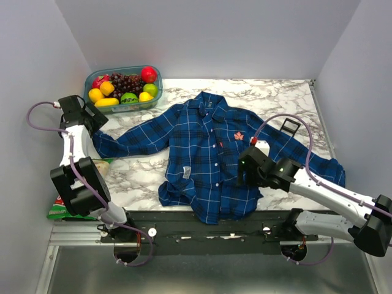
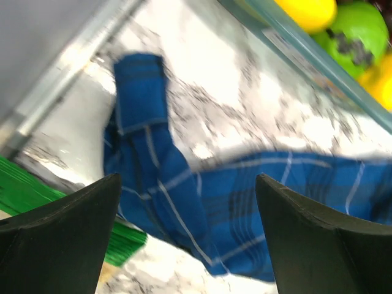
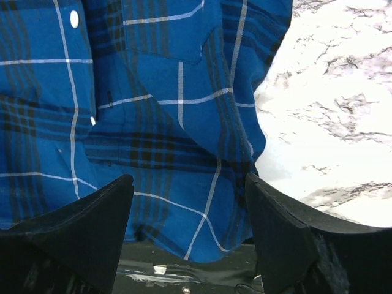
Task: Pin the brooch onto the clothing
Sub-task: Smooth out the clothing with brooches at the center of the board.
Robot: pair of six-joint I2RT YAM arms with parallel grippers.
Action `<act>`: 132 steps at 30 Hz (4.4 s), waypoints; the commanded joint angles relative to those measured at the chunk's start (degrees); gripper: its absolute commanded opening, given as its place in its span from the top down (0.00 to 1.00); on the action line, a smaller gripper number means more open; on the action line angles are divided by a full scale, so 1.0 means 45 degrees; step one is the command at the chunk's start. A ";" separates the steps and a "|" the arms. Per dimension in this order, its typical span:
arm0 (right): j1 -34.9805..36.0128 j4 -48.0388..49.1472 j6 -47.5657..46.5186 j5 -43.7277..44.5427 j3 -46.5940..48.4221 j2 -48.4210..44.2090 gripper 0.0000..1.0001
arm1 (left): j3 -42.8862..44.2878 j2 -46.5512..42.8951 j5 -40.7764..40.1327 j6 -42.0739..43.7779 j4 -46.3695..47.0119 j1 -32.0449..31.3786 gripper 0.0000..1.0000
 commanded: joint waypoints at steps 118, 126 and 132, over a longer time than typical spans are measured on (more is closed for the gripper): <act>0.0750 0.3646 -0.2614 -0.2528 0.3059 0.1317 0.16 | -0.4425 -0.2117 0.3582 -0.1031 0.2881 -0.8676 0.25; 0.4092 0.5718 -0.3647 -0.2589 0.5458 0.5261 0.14 | -0.3820 -0.0303 0.3425 -0.0348 0.1962 -0.8676 0.19; 0.5032 0.4860 -0.4255 -0.0850 0.8663 0.8719 0.15 | -0.2823 0.0929 0.3776 0.0356 0.1199 -0.8676 0.27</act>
